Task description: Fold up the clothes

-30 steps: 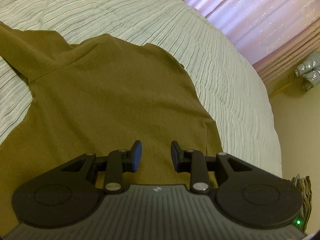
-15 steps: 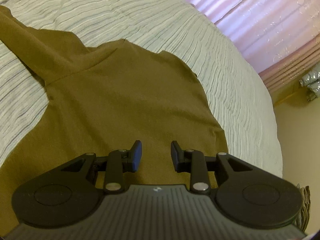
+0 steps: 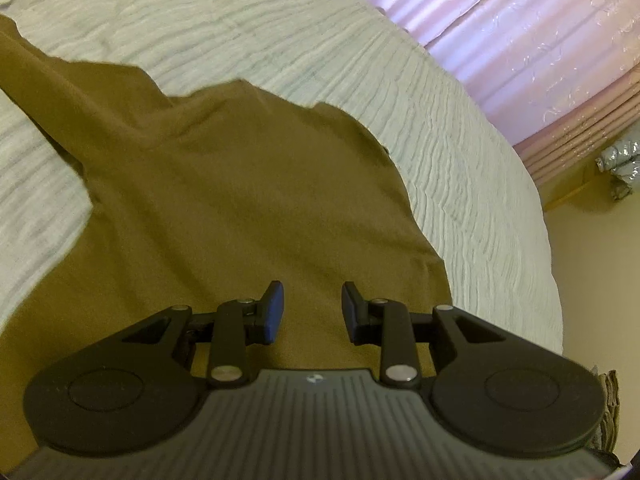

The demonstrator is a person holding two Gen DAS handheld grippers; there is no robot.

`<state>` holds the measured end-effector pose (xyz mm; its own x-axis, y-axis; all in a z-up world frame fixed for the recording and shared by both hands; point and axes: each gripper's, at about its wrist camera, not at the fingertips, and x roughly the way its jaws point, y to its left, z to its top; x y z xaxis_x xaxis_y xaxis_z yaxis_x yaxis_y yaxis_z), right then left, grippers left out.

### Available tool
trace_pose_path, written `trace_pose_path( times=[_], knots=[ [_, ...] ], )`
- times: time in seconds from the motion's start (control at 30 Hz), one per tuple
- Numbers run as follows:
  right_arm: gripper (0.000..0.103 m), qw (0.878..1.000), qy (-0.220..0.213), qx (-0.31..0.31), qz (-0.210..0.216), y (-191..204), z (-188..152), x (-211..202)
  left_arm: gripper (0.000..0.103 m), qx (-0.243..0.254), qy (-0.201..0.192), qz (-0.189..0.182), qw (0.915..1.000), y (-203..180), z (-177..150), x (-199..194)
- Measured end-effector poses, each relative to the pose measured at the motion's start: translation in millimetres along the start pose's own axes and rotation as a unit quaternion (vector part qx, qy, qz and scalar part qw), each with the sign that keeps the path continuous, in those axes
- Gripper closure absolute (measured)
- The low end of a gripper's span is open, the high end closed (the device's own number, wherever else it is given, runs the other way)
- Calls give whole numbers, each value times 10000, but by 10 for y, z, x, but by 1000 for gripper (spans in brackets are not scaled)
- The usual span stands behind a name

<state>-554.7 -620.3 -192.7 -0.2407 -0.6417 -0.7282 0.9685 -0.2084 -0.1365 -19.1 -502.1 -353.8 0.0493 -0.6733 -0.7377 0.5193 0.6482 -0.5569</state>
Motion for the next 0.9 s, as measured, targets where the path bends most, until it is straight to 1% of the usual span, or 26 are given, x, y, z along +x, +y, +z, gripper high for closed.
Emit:
trace_pose_path(
  times=[0.03,0.07,0.1,0.13,0.17,0.23,0.27,0.3,0.33,0.37,0.4,0.43,0.5,0.53,0.57,0.6,0.63,0.67,0.73,0.77,0.8,0.83,0.87,0.9],
  knots=[
    [26,9998,55,42,192,-6,-9,5,77,-1,43,-48,10000,-19,-25,19],
    [1,9972,248,574,399,-158,-60,79,77,20,79,-108,9999,-42,-47,31],
    [1,9911,440,1104,605,-310,-110,153,77,41,115,-167,9998,-65,-69,44],
    [1,9814,624,1628,804,-464,-163,227,77,88,137,-214,9996,-82,-86,50],
    [1,9704,702,2115,931,-653,-253,280,77,173,141,-212,9995,-87,-97,52],
    [4,9423,808,3027,1177,-1043,-407,390,77,306,160,-116,9993,-76,-117,63],
    [20,9256,898,3439,1299,-1188,-517,462,77,266,172,-73,9995,-52,-122,68],
    [42,9084,1018,3792,1438,-1319,-593,579,77,169,185,-38,9997,-28,-122,75],
    [53,8946,1121,4040,1542,-1386,-682,664,77,72,199,-4,9998,-4,-122,81],
    [59,8801,1220,4282,1651,-1450,-769,751,77,3,211,15,9998,11,-122,86],
    [59,8658,1250,4477,1856,-1471,-813,877,77,-26,222,12,9998,16,-124,88],
    [59,8552,1237,4602,2039,-1465,-873,945,77,-55,232,9,9997,21,-125,91],
    [59,8469,1114,4709,2203,-1445,-975,1068,77,-113,253,2,9996,30,-128,97],
    [59,8470,1077,4686,2267,-1433,-934,1150,77,-142,263,-1,9996,34,-129,100],
    [66,8471,1033,4680,2298,-1401,-936,1219,77,-152,273,-10,9995,33,-131,102],
    [92,8472,1010,4649,2366,-1359,-913,1282,77,-137,284,-29,9995,23,-133,103],
    [98,8480,1051,4586,2441,-1313,-866,1323,77,-123,281,-42,9995,12,-131,99],
    [100,8572,1025,4458,2365,-1272,-824,1363,77,-110,260,-50,9996,-1,-125,88],
    [100,9104,870,3587,1872,-1101,-496,1134,77,-89,218,-57,9997,-20,-113,71],
    [100,9429,801,2883,1463,-959,-291,979,77,-89,199,-46,9998,-19,-111,69],
    [99,9757,690,1871,911,-723,-66,822,77,-88,180,-34,9998,-18,-109,67],
    [99,9912,497,1083,585,-501,70,728,77,-101,176,-24,9998,-15,-114,71],
    [99,9977,250,418,478,-285,146,656,77,-135,194,-16,9997,-11,-129,83],
    [99,9985,62,-81,545,-58,168,645,77,-177,215,-21,9996,-10,-147,96]
  ],
)
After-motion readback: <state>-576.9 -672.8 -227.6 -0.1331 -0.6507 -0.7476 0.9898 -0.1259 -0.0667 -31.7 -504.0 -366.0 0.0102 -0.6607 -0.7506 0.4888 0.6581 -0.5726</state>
